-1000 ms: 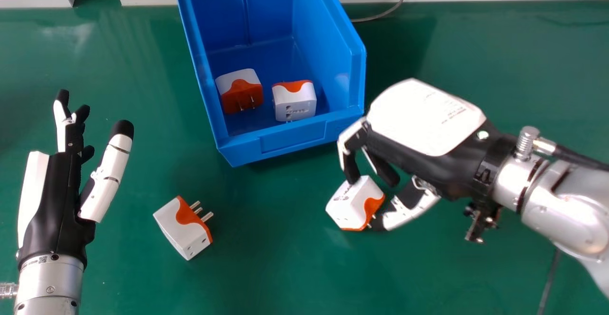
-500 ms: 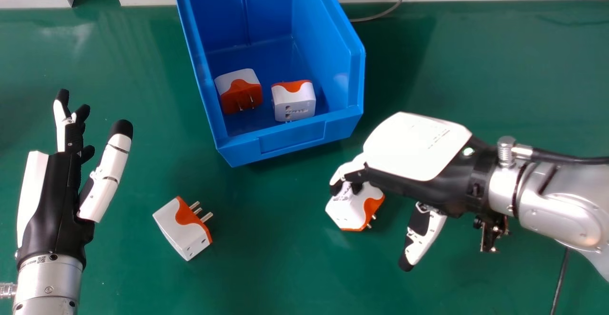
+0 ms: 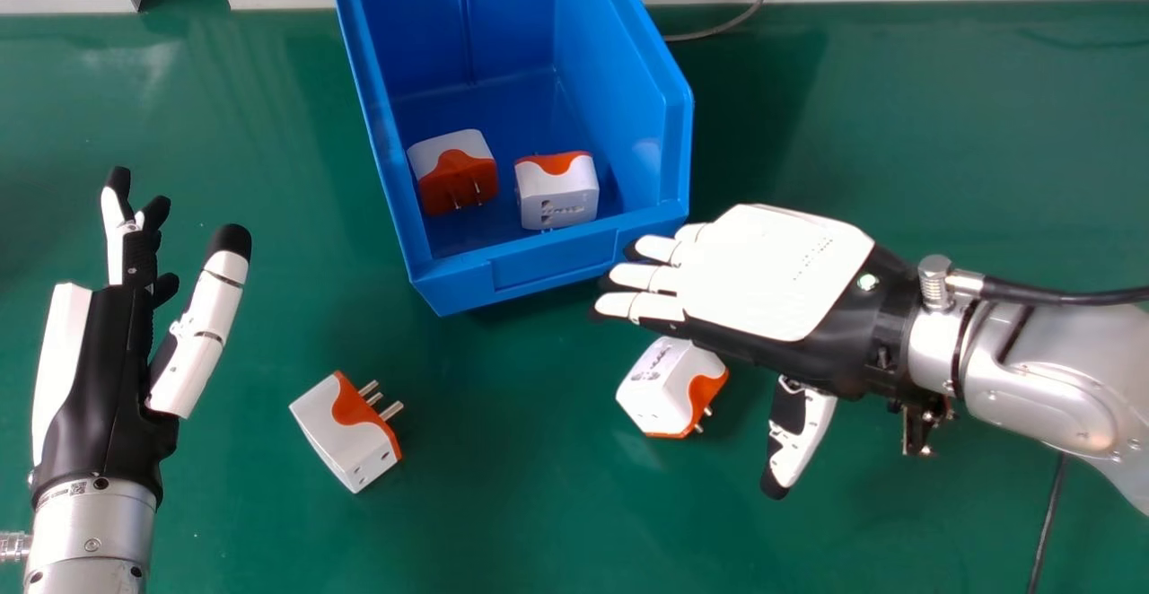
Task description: Pick all objects and put in blue box
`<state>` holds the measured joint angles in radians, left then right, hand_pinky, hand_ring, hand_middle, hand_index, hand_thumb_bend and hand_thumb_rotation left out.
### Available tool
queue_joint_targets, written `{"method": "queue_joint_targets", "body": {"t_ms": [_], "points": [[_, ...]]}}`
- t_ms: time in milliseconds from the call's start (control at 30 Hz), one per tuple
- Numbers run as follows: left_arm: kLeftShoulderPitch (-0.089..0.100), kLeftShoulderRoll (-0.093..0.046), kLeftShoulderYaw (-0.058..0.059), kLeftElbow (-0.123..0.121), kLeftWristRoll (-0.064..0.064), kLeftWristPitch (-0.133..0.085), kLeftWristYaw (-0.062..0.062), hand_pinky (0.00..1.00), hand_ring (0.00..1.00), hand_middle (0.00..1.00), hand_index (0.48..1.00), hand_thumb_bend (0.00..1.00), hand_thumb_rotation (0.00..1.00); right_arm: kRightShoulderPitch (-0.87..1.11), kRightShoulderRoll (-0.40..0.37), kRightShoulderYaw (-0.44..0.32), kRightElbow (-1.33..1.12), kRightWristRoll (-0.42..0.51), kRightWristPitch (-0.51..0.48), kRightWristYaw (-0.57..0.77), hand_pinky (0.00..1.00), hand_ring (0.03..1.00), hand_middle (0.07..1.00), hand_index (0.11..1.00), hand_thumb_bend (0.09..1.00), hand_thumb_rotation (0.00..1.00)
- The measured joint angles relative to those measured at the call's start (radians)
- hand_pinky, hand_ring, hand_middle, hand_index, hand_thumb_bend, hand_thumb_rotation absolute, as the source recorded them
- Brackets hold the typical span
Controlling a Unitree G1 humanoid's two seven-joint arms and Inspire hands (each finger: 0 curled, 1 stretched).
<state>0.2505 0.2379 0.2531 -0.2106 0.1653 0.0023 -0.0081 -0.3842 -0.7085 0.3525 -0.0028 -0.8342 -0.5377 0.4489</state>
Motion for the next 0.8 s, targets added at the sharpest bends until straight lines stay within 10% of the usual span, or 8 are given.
{"method": "queue_joint_targets", "body": {"t_ms": [800], "points": [[0.002, 0.004, 0.001, -0.014, -0.009, 0.014, 0.0, 0.92, 0.99, 0.98, 0.983, 0.45, 0.87, -0.17, 0.15, 0.223, 0.483, -0.194, -0.057, -0.29, 0.93, 0.965, 0.947, 0.907, 0.714, 0.17]]}}
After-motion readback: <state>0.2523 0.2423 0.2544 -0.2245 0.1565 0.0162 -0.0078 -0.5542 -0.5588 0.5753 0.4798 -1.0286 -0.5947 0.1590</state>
